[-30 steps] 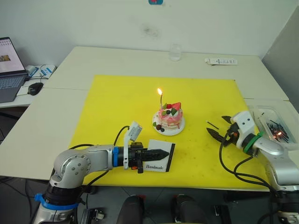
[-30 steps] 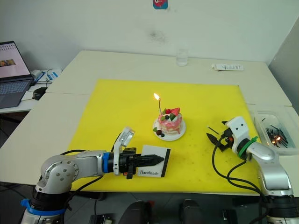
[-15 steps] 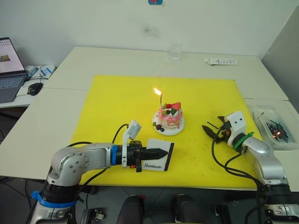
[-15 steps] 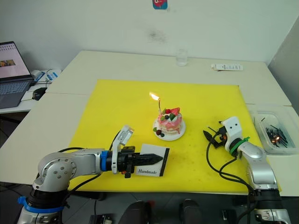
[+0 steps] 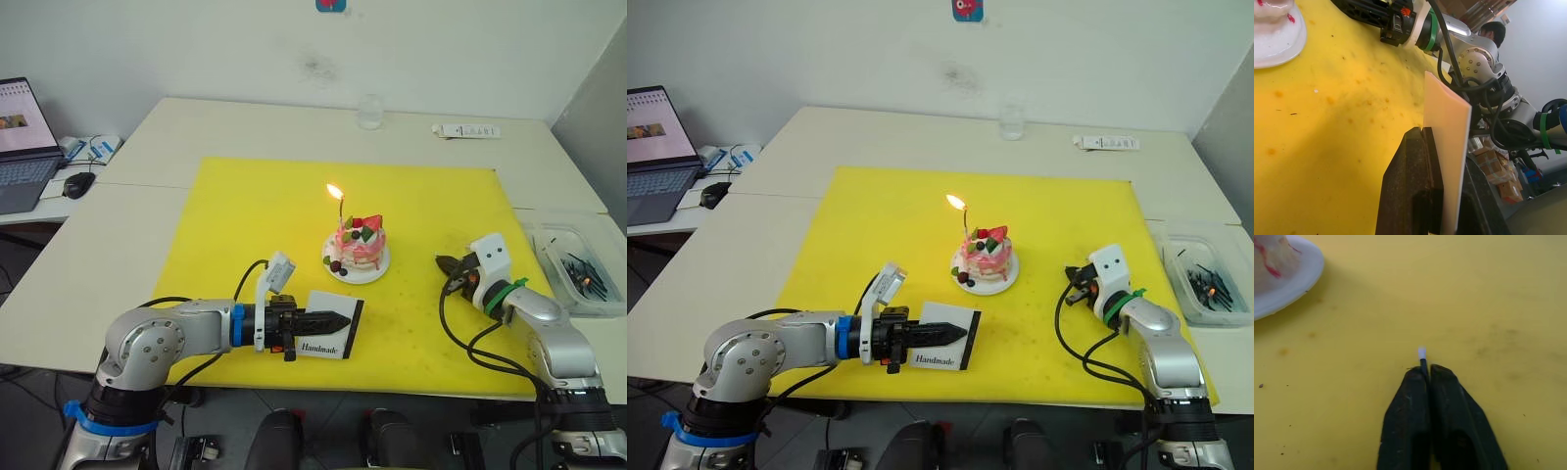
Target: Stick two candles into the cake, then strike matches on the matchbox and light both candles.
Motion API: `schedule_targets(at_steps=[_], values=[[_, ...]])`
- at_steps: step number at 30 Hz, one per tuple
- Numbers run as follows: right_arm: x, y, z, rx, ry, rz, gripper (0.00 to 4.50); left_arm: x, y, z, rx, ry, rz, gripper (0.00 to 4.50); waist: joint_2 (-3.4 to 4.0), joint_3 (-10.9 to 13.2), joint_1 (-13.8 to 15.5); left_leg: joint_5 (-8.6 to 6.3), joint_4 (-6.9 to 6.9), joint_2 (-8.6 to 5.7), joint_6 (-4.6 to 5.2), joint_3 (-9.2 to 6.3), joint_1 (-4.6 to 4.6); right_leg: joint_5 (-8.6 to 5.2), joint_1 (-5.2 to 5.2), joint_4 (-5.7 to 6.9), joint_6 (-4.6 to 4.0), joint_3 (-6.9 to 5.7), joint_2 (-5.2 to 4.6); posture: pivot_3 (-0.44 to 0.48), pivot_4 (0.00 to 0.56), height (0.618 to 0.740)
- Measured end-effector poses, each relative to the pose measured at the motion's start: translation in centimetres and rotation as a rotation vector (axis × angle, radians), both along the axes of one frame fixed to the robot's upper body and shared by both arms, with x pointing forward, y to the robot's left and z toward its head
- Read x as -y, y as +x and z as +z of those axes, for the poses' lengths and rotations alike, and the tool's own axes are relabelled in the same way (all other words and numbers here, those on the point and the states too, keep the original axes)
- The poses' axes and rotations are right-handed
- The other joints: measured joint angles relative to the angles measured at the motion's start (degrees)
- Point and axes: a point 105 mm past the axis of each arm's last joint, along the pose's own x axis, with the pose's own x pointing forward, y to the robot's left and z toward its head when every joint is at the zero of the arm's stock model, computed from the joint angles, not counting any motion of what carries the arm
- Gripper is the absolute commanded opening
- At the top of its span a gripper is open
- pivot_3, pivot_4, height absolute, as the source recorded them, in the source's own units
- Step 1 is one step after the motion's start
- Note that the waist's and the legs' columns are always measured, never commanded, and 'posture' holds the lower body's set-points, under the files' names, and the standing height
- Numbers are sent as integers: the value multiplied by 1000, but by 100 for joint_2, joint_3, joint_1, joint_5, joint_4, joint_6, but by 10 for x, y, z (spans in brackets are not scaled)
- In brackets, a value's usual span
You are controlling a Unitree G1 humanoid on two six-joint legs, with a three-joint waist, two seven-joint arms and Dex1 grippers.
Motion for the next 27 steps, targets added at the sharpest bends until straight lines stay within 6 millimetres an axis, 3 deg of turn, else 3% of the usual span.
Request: schedule_targets(at_steps=[4,13,20,26,27], values=[[1,-6,4,-19,-7,7,19,0,0,0,1,0,0,0,0,0,10,0,-6,2,0,-2,-4,-6,-3,-1,-7,-4,1,0,150,727],[-15,-55,20,-69,1,22,19,-1,1,1,5,1,1,0,0,0,20,-2,-15,12,-2,-11,-20,-20,-18,-1,-6,-17,-2,0,150,727],[-30,-79,0,-119,13,-4,19,0,2,2,6,-1,-3,0,0,0,14,-2,-7,9,-2,-8,-15,-22,-17,1,-16,-10,-6,0,150,727],[-37,-82,-3,-86,-9,1,19,0,2,2,1,5,-9,0,0,0,11,-2,-8,6,-2,-5,-16,-20,-17,0,-12,-7,-4,0,150,727],[-37,-81,-3,-80,-6,-2,218,0,2,2,1,5,-9,0,0,0,11,-2,-9,7,-3,-6,-16,-19,-17,0,-11,-8,-4,0,150,727]])
